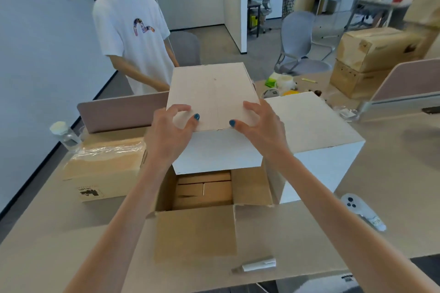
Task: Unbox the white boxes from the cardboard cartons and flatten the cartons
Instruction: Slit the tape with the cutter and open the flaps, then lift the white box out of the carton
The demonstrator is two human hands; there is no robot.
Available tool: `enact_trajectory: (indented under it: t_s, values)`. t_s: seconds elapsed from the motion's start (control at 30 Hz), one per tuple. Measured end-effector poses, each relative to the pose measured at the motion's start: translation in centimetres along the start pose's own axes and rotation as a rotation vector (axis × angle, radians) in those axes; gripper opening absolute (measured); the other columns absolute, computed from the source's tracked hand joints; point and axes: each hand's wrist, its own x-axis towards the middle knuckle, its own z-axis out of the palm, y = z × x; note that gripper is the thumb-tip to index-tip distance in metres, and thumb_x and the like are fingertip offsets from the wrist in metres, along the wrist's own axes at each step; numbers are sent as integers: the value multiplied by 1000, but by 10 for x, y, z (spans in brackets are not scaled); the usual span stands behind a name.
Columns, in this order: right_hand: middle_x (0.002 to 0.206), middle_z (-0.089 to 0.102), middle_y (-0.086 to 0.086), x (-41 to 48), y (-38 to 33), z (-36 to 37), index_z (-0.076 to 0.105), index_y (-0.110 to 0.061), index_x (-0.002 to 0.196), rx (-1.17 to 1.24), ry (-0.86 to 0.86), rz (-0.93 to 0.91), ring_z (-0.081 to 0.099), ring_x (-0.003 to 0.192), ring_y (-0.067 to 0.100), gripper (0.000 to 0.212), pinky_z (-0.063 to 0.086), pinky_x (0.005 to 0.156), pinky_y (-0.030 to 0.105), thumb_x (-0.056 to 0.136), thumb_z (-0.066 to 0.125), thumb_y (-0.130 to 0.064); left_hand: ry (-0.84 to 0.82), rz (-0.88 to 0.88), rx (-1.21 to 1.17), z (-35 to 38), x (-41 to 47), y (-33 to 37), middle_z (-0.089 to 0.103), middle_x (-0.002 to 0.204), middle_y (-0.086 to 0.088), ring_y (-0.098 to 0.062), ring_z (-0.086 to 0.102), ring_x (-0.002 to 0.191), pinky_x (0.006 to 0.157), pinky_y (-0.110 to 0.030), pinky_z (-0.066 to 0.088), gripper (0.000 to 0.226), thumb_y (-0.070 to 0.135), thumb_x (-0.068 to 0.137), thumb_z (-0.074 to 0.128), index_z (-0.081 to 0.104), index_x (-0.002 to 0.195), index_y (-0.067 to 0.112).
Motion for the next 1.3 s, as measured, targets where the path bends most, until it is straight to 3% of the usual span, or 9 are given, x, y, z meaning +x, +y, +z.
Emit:
enact_trajectory:
  t_s: [0.3,0.47,0.6,0.8,0.93,1.07,1.17,1.2,1.3]
  values:
    - [145,43,-2,16,25,-109,53,-19,136,27,136,39,43,129,19,61,35,106,37,82,72,-41,-9,140,-40,35,2,111,55,137,3,-21,50,128,103,-44,40,32,47,94,59,62,124,36]
    - [140,48,-5,23,70,-157,55,-19,134,41,185,80,48,123,16,60,38,95,27,81,74,-41,-72,192,-54,84,3,153,56,135,4,-19,50,126,102,-44,39,31,45,94,58,62,123,36]
    - [135,51,-3,33,107,-181,58,-24,130,17,200,161,47,123,22,58,40,102,40,77,74,-45,-140,199,-98,128,7,170,59,131,6,-18,54,120,100,-45,45,28,48,92,59,64,118,38]
    - [138,46,0,33,145,-187,55,-19,133,-5,151,169,47,123,23,61,42,99,40,79,74,-37,-217,134,-141,173,-3,168,59,128,3,-18,58,110,86,-38,49,34,48,90,64,62,120,33]
    - [139,47,-4,29,151,-189,40,-24,141,74,163,108,47,122,15,75,42,98,34,77,77,-32,-218,152,-277,175,-9,155,50,138,6,-15,49,124,96,-39,48,67,56,84,69,43,139,27]
    - [125,58,-8,16,161,-189,37,-21,140,387,223,115,59,103,-1,75,50,95,37,77,79,-24,-274,-11,-621,172,-23,146,42,138,8,-13,45,125,99,-26,45,97,44,72,74,21,150,25]
    - [119,54,-26,5,171,-181,41,-17,142,528,253,117,53,105,-16,67,49,90,17,84,74,-26,-307,-86,-752,176,-32,136,51,128,13,-13,54,118,83,-18,48,93,41,71,83,28,146,28]
    - [119,49,-36,3,174,-177,41,-20,143,569,249,133,48,109,-20,68,47,93,16,84,73,-31,-314,-94,-793,179,-34,133,53,127,12,-13,55,117,80,-18,51,87,38,72,82,32,143,28]
    - [122,40,-51,4,182,-169,39,-34,144,662,235,178,40,126,-12,74,39,110,35,80,73,-47,-302,-87,-854,189,-41,133,51,134,3,-15,54,119,83,-21,52,75,37,80,74,32,142,29]
